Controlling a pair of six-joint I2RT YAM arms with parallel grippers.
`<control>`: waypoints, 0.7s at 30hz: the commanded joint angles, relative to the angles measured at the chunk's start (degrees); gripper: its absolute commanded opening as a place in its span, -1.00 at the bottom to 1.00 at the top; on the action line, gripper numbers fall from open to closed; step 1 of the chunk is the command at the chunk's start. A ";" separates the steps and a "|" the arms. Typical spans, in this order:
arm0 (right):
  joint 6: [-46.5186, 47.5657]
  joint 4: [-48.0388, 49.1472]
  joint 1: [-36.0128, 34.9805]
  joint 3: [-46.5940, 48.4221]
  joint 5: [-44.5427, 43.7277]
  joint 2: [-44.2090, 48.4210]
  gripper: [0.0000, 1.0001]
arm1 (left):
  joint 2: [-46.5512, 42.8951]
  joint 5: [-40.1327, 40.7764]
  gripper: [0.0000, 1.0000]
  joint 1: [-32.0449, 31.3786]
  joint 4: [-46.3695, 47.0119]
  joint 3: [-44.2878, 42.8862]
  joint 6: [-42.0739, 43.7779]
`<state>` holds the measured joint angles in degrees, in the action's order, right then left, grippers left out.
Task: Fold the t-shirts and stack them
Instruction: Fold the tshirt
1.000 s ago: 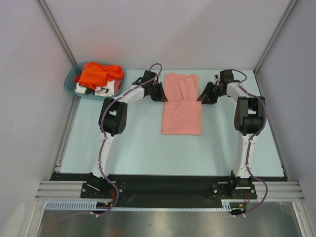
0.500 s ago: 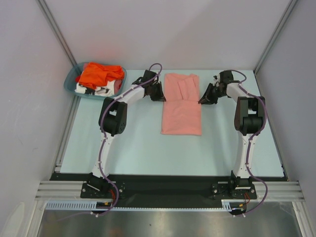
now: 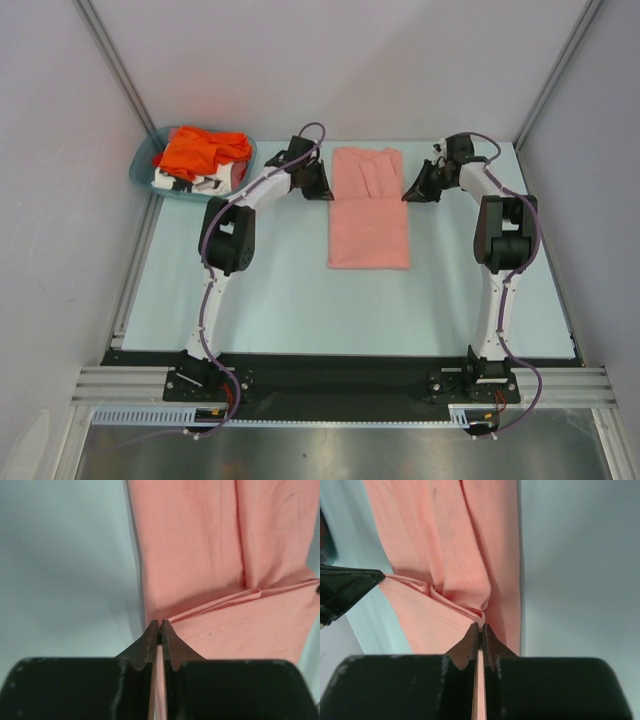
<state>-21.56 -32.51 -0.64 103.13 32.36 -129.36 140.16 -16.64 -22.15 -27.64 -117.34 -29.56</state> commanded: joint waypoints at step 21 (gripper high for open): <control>-0.23 -9.24 -8.40 -14.69 4.02 18.09 -0.62 | -29.24 -10.33 -0.77 -8.25 5.66 29.97 -4.54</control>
<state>-19.86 -45.56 -5.19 93.01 28.86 -111.98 111.35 -21.69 -26.83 -26.22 -91.09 -31.42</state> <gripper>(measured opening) 0.215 0.130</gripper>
